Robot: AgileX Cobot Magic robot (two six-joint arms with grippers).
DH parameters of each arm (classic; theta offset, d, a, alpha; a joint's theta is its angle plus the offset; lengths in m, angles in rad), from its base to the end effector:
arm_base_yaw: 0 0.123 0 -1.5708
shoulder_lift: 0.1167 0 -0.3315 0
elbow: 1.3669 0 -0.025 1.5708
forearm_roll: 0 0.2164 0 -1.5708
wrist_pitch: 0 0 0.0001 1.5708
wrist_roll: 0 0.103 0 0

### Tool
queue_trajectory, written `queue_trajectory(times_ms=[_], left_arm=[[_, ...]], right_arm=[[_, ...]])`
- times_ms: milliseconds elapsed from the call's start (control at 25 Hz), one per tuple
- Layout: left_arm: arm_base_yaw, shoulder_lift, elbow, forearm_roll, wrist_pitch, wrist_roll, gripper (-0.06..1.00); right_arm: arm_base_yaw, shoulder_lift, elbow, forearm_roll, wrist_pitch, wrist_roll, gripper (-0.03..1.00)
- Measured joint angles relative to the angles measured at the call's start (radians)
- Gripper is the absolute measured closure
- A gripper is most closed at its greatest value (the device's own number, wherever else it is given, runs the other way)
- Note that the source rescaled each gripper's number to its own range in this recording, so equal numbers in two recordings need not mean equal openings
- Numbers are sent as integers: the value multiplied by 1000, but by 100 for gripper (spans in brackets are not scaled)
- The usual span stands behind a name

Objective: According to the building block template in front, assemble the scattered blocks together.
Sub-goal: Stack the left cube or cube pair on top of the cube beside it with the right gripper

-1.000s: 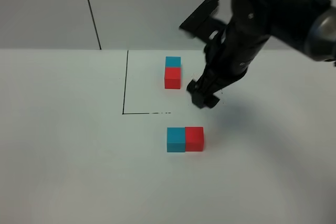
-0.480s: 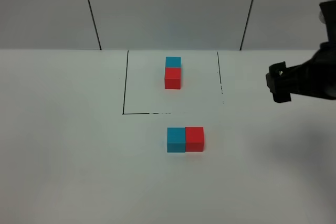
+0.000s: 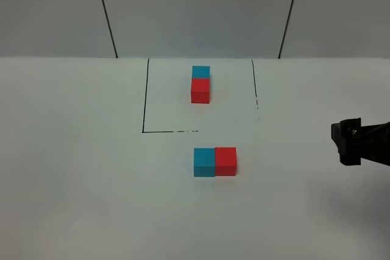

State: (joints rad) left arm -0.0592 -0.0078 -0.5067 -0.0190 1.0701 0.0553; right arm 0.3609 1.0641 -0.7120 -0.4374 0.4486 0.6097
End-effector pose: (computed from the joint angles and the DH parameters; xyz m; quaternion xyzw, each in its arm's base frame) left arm -0.0734 0.0026 0.2556 0.0492 0.8504 -0.0105 0.5237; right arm 0.1641 0.0417 0.3337 -0.0275 0.8982 0.0417 0.4367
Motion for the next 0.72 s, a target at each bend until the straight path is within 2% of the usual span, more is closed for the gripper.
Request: queue_trajectory(times_ms=[160,400,560,720], left_arm=[[0,0,0,0,0,0,26],[0,0,0,0,0,0,26],[0,0,0,0,0,0,26],[0,0,0,0,0,0,26]], right_arm=[[0,0,3,-1,0,-30,-3],[0,21,-66,0,44,-179,-3],[0,109,-183,60,131,-393,-3],[14,271,-307,199,222,-721,-3]])
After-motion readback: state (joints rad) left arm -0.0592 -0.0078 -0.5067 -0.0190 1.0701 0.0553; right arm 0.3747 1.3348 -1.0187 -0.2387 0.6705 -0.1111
